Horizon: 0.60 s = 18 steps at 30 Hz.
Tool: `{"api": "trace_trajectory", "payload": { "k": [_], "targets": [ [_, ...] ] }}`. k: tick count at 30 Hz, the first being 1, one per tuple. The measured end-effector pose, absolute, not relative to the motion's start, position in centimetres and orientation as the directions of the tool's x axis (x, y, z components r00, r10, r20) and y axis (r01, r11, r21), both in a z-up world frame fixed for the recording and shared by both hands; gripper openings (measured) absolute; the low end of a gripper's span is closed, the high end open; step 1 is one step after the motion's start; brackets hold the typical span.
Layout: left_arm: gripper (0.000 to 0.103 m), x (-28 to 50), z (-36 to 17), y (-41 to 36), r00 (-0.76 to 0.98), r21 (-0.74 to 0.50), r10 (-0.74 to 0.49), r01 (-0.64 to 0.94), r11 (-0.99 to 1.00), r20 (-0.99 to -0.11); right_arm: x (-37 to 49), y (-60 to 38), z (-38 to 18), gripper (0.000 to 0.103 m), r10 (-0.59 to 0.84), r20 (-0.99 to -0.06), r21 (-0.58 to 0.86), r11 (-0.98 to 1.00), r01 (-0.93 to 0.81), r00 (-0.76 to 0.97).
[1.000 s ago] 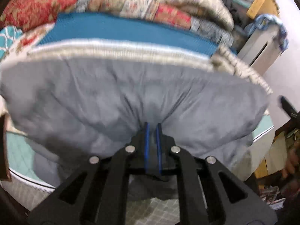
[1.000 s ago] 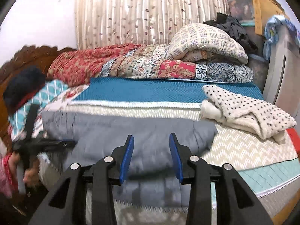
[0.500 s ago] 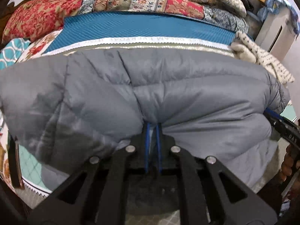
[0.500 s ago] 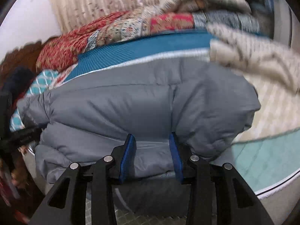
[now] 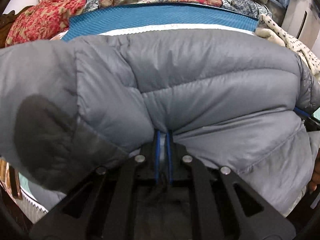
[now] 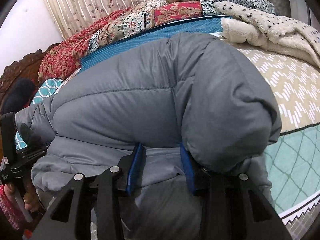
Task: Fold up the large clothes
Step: 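Grasp the grey jacket edge with both grippers and lift it up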
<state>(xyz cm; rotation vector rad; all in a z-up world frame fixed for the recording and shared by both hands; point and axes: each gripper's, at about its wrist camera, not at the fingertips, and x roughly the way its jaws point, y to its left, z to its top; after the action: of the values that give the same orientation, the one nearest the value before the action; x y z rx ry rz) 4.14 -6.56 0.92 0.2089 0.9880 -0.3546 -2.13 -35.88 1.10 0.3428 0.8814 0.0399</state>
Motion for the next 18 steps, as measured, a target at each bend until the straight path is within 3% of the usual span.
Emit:
{"api": "trace_trajectory", "payload": {
  "k": [18],
  "targets": [
    [0.007, 3.3, 0.67, -6.63, 0.512, 0.056, -0.158, 0.378, 0.924, -0.845, -2.53, -35.61, 1.06, 0.058, 0.157, -0.756, 0.3, 0.946, 0.123, 0.635]
  ]
}}
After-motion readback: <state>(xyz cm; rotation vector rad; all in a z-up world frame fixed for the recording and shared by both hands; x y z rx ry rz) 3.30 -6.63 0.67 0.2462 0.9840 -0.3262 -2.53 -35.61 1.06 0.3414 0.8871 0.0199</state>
